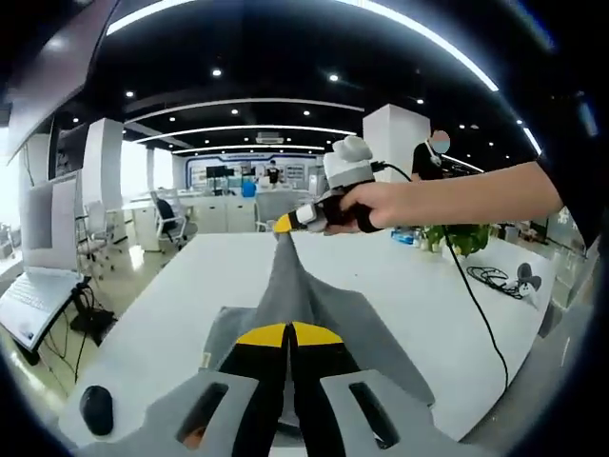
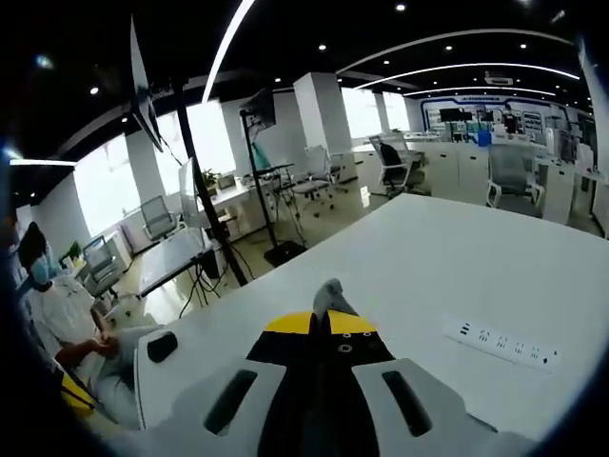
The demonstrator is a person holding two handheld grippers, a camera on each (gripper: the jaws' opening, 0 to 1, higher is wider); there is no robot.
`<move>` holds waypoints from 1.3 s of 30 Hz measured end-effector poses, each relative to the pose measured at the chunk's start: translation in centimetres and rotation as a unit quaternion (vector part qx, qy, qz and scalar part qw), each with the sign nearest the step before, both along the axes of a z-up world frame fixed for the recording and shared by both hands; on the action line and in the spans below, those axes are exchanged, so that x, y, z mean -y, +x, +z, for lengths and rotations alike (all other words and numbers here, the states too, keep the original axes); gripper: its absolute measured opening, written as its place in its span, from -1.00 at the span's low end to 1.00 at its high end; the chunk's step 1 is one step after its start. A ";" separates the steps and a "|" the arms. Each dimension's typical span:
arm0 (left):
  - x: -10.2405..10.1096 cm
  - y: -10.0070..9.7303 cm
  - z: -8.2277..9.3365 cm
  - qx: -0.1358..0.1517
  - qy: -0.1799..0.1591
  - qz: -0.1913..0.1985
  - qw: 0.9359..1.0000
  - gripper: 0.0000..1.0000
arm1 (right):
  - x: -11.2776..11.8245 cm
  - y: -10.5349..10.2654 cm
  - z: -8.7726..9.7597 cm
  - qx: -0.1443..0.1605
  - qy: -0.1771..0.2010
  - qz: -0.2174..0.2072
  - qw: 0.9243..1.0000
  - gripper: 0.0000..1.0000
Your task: Fold the towel on the table until its edges align and the towel forms a compact rectangular stack.
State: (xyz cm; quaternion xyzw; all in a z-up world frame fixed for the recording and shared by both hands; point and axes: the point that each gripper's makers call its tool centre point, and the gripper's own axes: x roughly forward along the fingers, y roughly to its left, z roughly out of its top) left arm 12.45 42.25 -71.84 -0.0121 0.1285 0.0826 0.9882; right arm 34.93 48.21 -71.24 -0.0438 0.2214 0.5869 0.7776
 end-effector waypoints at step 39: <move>-7.7 4.3 -13.2 -0.111 -0.041 0.030 0.993 -0.52 | -0.1 0.6 -3.2 -0.022 -0.017 0.013 1.000 -0.99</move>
